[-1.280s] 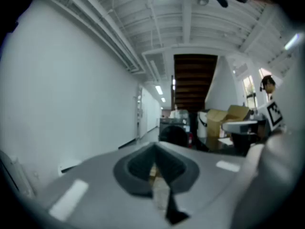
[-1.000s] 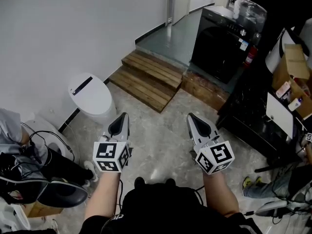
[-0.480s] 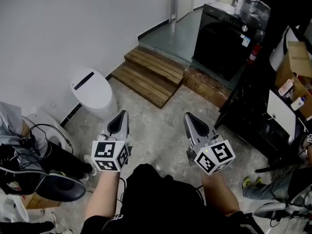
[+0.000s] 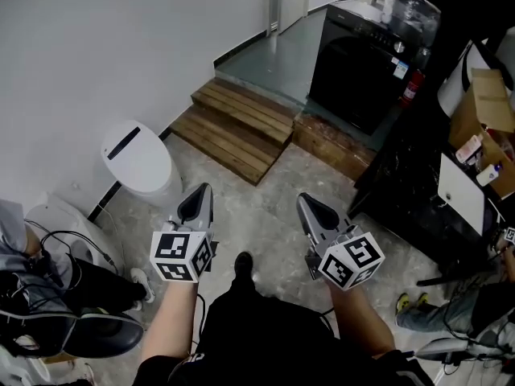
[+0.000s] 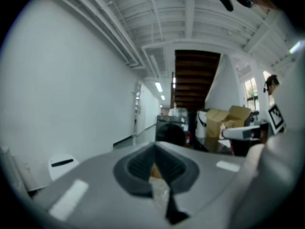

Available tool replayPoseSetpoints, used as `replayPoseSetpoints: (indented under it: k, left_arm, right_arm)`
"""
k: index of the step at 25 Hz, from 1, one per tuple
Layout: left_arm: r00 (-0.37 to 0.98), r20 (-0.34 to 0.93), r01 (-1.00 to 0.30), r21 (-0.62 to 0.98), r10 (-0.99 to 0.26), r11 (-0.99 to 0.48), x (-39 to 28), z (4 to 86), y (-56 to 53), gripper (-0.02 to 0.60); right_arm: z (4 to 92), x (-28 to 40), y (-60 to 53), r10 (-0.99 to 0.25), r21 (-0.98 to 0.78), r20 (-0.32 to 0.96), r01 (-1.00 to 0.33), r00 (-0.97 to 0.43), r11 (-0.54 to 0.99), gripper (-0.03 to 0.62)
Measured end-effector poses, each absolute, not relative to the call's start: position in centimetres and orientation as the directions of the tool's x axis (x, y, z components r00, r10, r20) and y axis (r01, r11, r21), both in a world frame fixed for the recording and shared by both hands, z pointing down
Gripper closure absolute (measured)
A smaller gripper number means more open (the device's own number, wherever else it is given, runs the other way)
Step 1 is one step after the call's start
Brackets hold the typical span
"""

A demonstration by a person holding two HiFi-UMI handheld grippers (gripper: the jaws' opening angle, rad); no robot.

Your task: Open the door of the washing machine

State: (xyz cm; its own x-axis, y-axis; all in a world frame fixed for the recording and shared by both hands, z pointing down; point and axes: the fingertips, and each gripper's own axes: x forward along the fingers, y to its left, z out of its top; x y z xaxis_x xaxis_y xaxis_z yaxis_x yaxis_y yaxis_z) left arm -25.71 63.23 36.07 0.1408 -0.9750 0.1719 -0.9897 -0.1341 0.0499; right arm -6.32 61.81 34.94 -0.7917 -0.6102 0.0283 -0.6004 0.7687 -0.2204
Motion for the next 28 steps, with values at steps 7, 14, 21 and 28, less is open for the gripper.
replayPoseSetpoints:
  k: [7,14,21,28]
  left_arm:
    - [0.194,0.167,-0.981,0.057,-0.967,-0.187,-28.9,36.0,54.0,0.574]
    - [0.244,0.184,-0.969,0.094,-0.952,-0.230,-32.9,37.3,46.4,0.574]
    - [0.298,0.183,-0.952,0.126,-0.937,-0.278,-35.4,38.3,40.5,0.574]
    - [0.347,0.176,-0.936,0.130,-0.921,-0.328,-33.6,38.8,34.7,0.574]
  right_arm:
    - [35.0,-8.9,52.9,-0.678,-0.220,0.054,-0.671,-0.733,0.708,0.600]
    - [35.9,-13.4,45.8,-0.697,-0.213,0.095,-0.699,-0.710,0.683,0.600]
    - [35.5,-15.8,40.9,-0.732,-0.192,0.105,-0.736,-0.673,0.649,0.600]
    - [35.9,-14.6,35.8,-0.755,-0.181,0.105,-0.759,-0.647,0.625,0.600]
